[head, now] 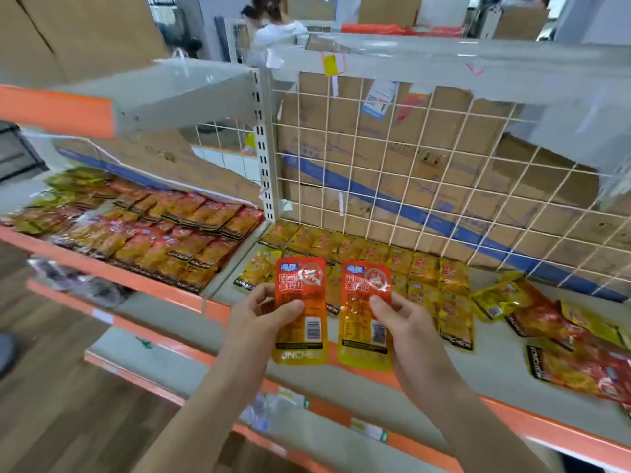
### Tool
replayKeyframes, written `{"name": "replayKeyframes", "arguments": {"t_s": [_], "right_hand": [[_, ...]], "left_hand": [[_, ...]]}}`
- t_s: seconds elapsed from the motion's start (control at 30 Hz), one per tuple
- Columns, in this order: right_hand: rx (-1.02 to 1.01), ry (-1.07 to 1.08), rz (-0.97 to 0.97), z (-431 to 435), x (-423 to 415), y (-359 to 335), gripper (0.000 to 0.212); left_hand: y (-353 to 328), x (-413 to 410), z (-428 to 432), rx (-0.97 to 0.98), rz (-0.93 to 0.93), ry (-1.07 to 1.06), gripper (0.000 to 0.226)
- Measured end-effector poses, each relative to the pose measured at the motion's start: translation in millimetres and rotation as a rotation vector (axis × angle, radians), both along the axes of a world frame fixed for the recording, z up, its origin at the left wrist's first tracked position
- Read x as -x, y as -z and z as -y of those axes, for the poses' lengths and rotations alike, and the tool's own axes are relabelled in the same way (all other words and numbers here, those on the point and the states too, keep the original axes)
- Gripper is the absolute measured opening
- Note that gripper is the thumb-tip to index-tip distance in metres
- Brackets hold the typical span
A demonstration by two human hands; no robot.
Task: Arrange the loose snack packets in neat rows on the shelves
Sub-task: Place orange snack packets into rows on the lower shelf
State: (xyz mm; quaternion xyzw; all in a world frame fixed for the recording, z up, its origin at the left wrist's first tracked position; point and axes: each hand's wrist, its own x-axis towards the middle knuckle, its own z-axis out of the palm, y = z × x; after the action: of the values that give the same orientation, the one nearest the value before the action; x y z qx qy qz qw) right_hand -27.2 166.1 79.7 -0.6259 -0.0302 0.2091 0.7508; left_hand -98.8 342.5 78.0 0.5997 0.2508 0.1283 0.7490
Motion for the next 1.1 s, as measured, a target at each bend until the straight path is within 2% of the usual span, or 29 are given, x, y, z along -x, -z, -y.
{"name": "replayKeyframes", "arguments": {"t_s": [0.13,0.27,0.57,0.8,0.93,1.1], "right_hand": [[-0.003,-0.047,0.019,-45,23,-6,0.023],[-0.006,-0.068,0.038,-73,37,-16,0.024],[-0.035,-0.123,0.067,-87,41,-25,0.022],[-0.012,-0.175,0.035,-91,35,-25,0.027],[0.004,-0.244,0.006,-97,28,-28,0.024],[-0.003,-0.321,0.015,-119,28,-31,0.029]], "left_hand": [[-4,26,-41,-0.002,-0.002,-0.028,0.020],[-12,44,-63,-0.011,0.025,-0.039,0.024],[-17,52,-67,0.036,0.050,-0.098,0.017],[-22,57,-65,0.058,-0.030,-0.191,0.025],[-32,63,-70,0.081,-0.049,-0.245,0.042],[-32,78,-84,0.120,-0.030,-0.372,0.025]]}}
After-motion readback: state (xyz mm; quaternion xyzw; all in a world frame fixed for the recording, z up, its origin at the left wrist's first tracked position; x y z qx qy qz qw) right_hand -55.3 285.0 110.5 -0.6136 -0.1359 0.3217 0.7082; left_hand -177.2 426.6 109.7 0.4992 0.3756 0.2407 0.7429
